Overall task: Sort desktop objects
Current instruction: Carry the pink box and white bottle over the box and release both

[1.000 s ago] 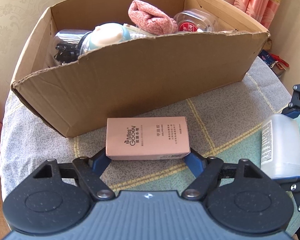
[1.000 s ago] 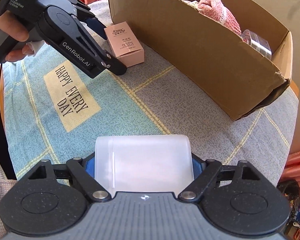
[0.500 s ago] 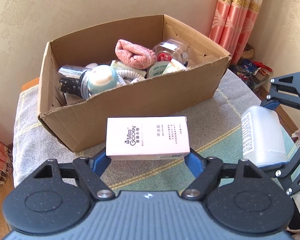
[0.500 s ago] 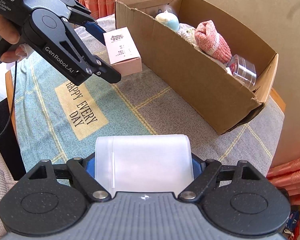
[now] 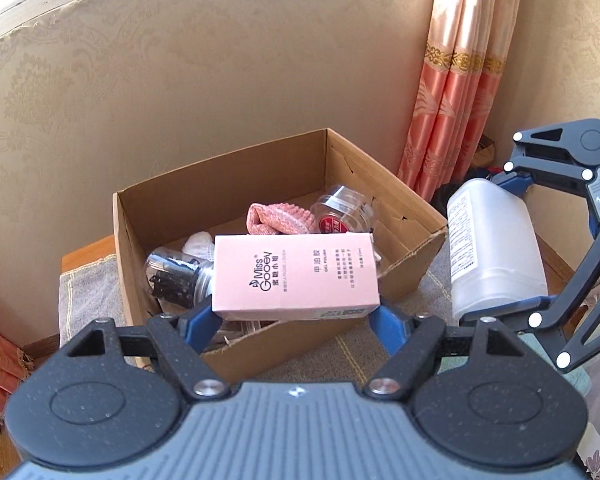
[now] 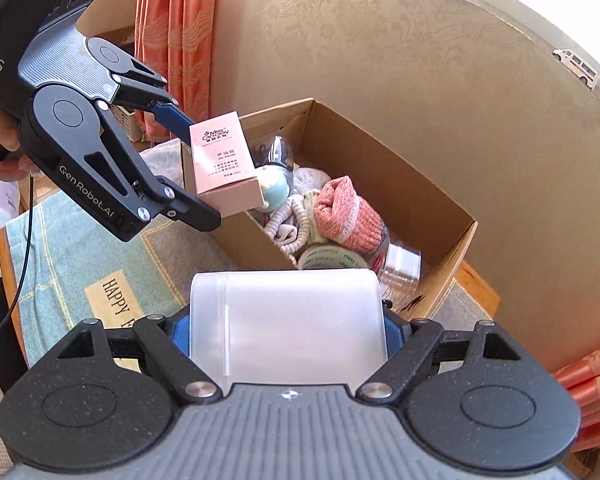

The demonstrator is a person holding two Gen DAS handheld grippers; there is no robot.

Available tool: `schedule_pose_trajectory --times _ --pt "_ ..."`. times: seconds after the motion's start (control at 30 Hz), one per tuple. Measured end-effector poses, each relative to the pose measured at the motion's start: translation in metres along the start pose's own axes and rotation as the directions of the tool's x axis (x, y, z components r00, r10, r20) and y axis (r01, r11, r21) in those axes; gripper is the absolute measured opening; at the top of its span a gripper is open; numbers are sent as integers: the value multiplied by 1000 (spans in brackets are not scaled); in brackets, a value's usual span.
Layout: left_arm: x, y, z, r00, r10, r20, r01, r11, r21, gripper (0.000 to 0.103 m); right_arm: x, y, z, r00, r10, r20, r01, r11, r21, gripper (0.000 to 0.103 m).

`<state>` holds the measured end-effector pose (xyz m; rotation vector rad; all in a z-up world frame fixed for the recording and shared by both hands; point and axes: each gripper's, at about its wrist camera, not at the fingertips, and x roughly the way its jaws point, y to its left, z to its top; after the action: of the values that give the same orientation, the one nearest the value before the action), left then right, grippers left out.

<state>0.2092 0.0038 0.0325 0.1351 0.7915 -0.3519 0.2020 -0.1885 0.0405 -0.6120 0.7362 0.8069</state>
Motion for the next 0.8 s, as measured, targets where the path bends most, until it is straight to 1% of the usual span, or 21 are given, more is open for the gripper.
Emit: schedule_pose_trajectory --times 0.17,0.37,0.47,0.67,0.77,0.8 --pt "17 17 30 999 36 -2 -36 999 -5 79 9 -16 29 1000 -14 28 15 1000 -21 87" --pt "46 34 56 998 62 -10 -62 998 0 79 33 -39 58 999 -20 26 21 999 -38 87" --pt "58 42 62 998 58 -16 -58 998 -4 80 47 -53 70 1000 -14 23 15 999 -32 87" --pt "84 58 69 997 77 -33 -78 997 -30 80 81 -78 88 1000 -20 -2 20 999 -25 87" --pt "93 64 68 995 86 -50 -87 996 -32 84 98 -86 93 1000 -27 -5 27 999 -18 87" --pt "95 65 66 994 91 -56 -93 995 -36 86 102 -85 95 999 -34 -2 34 999 -18 89"
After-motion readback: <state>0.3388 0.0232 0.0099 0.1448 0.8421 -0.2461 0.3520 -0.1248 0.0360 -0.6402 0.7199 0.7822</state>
